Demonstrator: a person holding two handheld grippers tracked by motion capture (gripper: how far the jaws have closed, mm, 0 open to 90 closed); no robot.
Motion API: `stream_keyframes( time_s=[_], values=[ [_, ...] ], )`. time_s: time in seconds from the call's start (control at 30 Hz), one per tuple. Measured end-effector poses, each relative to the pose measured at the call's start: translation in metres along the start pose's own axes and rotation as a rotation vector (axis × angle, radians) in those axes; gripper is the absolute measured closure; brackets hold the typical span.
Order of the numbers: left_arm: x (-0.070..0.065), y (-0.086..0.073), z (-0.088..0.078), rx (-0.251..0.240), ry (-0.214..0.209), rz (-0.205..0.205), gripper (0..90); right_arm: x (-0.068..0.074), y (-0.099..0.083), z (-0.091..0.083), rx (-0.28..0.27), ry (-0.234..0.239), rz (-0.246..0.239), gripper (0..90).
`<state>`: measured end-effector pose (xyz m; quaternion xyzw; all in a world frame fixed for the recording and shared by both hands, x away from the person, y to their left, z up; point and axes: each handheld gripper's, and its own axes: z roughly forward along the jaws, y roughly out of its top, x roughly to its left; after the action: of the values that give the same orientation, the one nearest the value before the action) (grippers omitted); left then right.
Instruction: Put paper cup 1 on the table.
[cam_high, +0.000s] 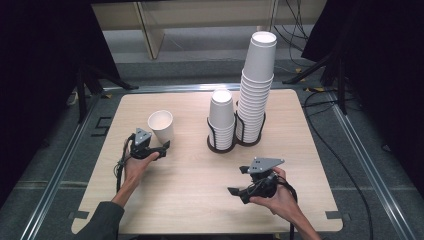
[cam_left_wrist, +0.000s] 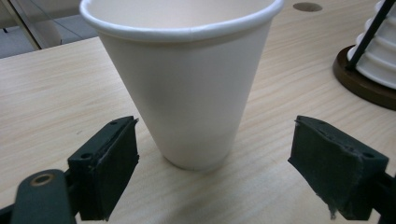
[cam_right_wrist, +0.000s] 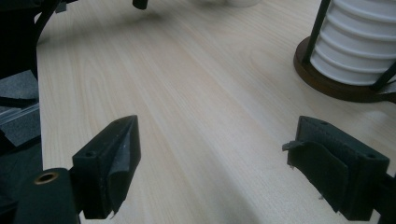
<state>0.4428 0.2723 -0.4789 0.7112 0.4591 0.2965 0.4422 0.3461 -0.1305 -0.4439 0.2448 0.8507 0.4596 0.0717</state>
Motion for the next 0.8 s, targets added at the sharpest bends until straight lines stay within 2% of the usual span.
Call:
stream_keyframes(
  time_s=[0.2, 0.3, 0.37, 0.47, 0.53, 0.57, 0.6, 0.7, 0.8],
  values=[
    [-0.012, 0.002, -0.023, -0.028, -0.017, 0.017, 14.4, -0.002, 0.000, -0.003, -0.016, -0.003, 0.016, 16.2],
    [-0.017, 0.003, -0.038, -0.077, -0.008, -0.008, 14.4, -0.003, 0.000, -0.005, -0.020, -0.023, 0.014, 16.2],
    [-0.020, 0.006, -0.047, -0.087, -0.025, -0.038, 14.4, -0.004, 0.000, -0.006, -0.024, -0.033, 0.020, 16.1],
    [-0.025, 0.007, -0.058, -0.122, -0.042, -0.052, 14.4, -0.005, -0.001, -0.007, -0.029, -0.036, 0.022, 16.1],
    [-0.028, 0.007, -0.065, -0.124, -0.050, -0.049, 14.4, -0.006, -0.001, -0.008, -0.034, -0.046, 0.029, 16.1],
    [-0.030, 0.007, -0.067, -0.132, -0.055, -0.056, 14.5, -0.007, -0.001, -0.008, -0.037, -0.055, 0.015, 16.1],
    [-0.032, 0.006, -0.071, -0.124, -0.056, -0.058, 14.4, -0.006, -0.001, -0.009, -0.030, -0.056, 0.040, 16.1],
    [-0.037, 0.004, -0.078, -0.131, -0.069, -0.057, 14.4, -0.009, -0.001, -0.010, -0.042, -0.073, 0.027, 16.1],
    [-0.043, 0.000, -0.083, -0.124, -0.093, -0.051, 14.4, -0.011, -0.002, -0.010, -0.057, -0.064, 0.060, 16.1]
  ],
)
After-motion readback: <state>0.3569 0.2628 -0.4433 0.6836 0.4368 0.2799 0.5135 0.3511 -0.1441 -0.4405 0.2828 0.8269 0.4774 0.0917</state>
